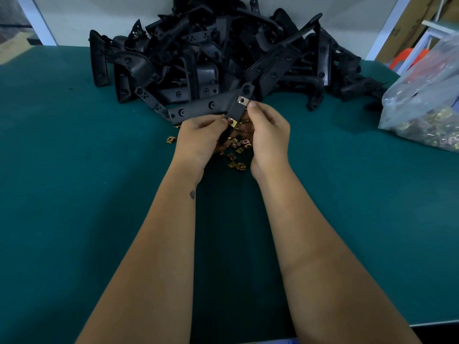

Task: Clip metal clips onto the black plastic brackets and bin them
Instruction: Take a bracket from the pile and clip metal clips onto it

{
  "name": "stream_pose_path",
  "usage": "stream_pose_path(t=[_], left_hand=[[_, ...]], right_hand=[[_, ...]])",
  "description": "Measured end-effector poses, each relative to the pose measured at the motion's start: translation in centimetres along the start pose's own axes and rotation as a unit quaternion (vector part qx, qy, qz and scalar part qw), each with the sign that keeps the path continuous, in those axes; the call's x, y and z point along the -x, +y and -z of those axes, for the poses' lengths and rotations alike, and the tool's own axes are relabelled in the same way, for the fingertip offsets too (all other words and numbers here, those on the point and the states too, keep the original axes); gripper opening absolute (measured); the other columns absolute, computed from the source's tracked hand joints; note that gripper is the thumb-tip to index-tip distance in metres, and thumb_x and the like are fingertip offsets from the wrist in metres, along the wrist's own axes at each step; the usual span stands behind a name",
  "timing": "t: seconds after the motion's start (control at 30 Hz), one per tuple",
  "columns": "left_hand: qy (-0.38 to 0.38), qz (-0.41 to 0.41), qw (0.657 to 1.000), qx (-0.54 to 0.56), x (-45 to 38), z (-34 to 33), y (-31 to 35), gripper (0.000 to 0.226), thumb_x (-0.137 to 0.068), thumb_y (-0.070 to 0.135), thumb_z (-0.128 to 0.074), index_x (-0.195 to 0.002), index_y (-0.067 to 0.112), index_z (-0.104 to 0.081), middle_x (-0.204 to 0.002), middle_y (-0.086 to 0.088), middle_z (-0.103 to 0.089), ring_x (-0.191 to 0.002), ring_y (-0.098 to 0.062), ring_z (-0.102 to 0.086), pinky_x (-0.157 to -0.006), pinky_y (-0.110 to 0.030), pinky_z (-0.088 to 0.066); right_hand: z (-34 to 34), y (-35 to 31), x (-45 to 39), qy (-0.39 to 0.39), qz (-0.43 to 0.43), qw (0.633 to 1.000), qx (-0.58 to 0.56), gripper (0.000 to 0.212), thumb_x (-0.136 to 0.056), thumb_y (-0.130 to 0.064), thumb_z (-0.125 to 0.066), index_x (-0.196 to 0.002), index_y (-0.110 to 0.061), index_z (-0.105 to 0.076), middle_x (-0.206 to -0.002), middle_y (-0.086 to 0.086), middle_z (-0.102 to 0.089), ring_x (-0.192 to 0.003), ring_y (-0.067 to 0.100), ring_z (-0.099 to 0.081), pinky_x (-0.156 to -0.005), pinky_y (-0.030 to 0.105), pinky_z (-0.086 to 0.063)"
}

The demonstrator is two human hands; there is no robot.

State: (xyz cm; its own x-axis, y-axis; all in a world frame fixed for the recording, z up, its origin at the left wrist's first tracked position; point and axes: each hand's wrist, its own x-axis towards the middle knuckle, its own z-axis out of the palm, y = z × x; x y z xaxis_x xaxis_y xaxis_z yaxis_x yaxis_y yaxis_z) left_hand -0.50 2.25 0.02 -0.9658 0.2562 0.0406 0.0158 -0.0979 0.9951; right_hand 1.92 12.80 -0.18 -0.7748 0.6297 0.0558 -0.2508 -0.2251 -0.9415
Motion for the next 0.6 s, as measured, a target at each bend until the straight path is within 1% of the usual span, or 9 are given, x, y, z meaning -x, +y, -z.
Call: stream_pose_path(t=[0.1,0.17,0.27,0.37,0.43,0.53,0.6], left_hand=[[0.002,0.001,1.000,-0.015,-0.03,-0.10,-0.04,0.028,-0.096,0.011,-0.057,-0.077,0.023,-0.074,-0.066,0.003,-0.070,-0.058,-0.010,-0.060,-0.059,-0.023,-0.052],[0.009,0.008,1.000,-0.024,-0.13,-0.17,-0.13,0.029,-0.096,0.013,-0.057,-0.076,0.026,-0.073,-0.064,0.005,-0.070,-0.058,-0.010,-0.059,-0.060,-0.024,-0.052],[-0.005,-0.008,0.999,-0.041,-0.23,-0.12,-0.39,0.038,-0.096,0.013,-0.056,-0.068,0.030,-0.076,-0.066,0.005,-0.071,-0.059,-0.009,-0.060,-0.059,-0.023,-0.052],[-0.018,-0.020,0.999,-0.039,-0.37,0.07,-0.64,0.037,-0.097,0.013,-0.057,-0.072,0.031,-0.078,-0.070,0.003,-0.072,-0.060,-0.009,-0.062,-0.061,-0.022,-0.056],[-0.021,-0.023,0.999,-0.036,-0.50,0.13,-0.82,0.039,-0.096,0.012,-0.057,-0.071,0.032,-0.078,-0.070,0.004,-0.072,-0.061,-0.010,-0.063,-0.063,-0.023,-0.057],[-0.020,-0.025,0.999,-0.038,-0.59,0.12,-0.87,0.044,-0.096,0.012,-0.057,-0.067,0.037,-0.078,-0.069,0.006,-0.072,-0.062,-0.009,-0.063,-0.062,-0.023,-0.056],[-0.022,-0.036,0.998,-0.047,-0.51,0.05,-0.84,0.037,-0.094,0.014,-0.060,-0.070,0.034,-0.079,-0.072,0.006,-0.072,-0.065,-0.007,-0.063,-0.064,-0.025,-0.056]], right_hand=[[0.06,-0.19,0.03,0.006,-0.003,1.000,-0.012,0.015,-0.094,-0.009,-0.062,-0.083,-0.013,-0.071,-0.075,0.002,-0.066,-0.062,0.011,-0.056,-0.061,0.022,-0.050],[0.11,-0.32,0.09,0.005,-0.002,1.000,-0.014,0.016,-0.093,-0.008,-0.063,-0.081,-0.013,-0.071,-0.074,0.002,-0.065,-0.060,0.010,-0.055,-0.060,0.021,-0.049],[0.10,-0.42,0.30,0.004,0.009,1.000,-0.002,0.015,-0.093,-0.008,-0.063,-0.081,-0.014,-0.071,-0.074,0.000,-0.065,-0.060,0.008,-0.055,-0.060,0.019,-0.048],[-0.02,-0.47,0.47,0.010,0.017,1.000,0.010,0.016,-0.093,-0.008,-0.063,-0.080,-0.014,-0.070,-0.068,-0.005,-0.064,-0.055,0.005,-0.053,-0.056,0.016,-0.046],[-0.08,-0.51,0.59,0.012,0.024,0.999,0.017,0.015,-0.094,-0.008,-0.063,-0.080,-0.013,-0.069,-0.068,-0.004,-0.062,-0.054,0.005,-0.053,-0.055,0.016,-0.045],[-0.13,-0.48,0.76,0.012,0.031,0.999,0.026,0.016,-0.094,-0.008,-0.063,-0.080,-0.013,-0.068,-0.070,-0.001,-0.062,-0.057,0.005,-0.055,-0.059,0.018,-0.047],[-0.24,-0.41,0.86,0.010,0.038,0.999,0.032,0.016,-0.093,-0.008,-0.064,-0.079,-0.014,-0.069,-0.072,0.000,-0.064,-0.068,0.010,-0.058,-0.068,0.022,-0.050]])
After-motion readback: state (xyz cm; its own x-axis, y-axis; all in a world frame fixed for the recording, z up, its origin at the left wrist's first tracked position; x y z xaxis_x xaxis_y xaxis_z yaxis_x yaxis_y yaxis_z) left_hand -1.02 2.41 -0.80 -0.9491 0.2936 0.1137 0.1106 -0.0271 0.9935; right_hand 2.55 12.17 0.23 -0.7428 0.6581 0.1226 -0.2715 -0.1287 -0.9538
